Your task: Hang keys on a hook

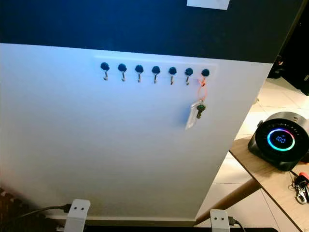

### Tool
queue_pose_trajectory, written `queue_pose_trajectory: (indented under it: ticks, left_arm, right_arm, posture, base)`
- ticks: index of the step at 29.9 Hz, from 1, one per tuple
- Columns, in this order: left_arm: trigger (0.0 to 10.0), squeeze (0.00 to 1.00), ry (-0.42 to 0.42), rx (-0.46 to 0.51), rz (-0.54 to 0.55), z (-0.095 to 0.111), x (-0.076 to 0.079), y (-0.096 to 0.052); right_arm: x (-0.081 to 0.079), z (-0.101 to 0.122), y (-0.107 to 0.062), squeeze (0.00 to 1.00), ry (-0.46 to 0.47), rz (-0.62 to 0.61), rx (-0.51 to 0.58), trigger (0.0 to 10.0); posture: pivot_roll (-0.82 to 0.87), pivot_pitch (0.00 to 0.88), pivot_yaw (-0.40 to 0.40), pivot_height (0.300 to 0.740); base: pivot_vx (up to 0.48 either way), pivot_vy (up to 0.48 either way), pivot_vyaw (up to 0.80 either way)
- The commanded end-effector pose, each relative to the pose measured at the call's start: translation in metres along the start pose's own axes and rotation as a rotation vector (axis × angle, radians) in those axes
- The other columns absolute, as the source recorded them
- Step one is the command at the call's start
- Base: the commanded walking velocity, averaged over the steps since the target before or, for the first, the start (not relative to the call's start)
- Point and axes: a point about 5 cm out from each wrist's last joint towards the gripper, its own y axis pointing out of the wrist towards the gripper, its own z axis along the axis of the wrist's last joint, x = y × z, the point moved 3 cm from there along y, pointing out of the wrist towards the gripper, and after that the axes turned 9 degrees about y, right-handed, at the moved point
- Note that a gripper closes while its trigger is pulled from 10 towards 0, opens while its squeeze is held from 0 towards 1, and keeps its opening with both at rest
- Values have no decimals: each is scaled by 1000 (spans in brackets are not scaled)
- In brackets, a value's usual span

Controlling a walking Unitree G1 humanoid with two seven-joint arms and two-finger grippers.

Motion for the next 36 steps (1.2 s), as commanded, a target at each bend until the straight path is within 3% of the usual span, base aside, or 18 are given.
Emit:
queue_pose_trajectory:
  ticks: [1,6,36]
  left_arm:
    - [10000,0,-6,-7,-9,-3,6,-1]
    - [10000,0,8,0,-13,-4,6,-1]
    - [10000,0,-5,32,-27,-4,8,-3]
  right_arm:
    - [3,-7,-2,0,8,-16,-27,10000]
    - [4,-8,-2,0,12,-17,-30,10000]
    - [1,-10,-2,0,-14,-2,-34,10000]
  posture:
    - [95,46,-58,740]
    - [93,48,-57,740]
    - [103,54,-61,740]
  base:
    - [0,0,0]
    - [0,0,-121]
    - [0,0,-800]
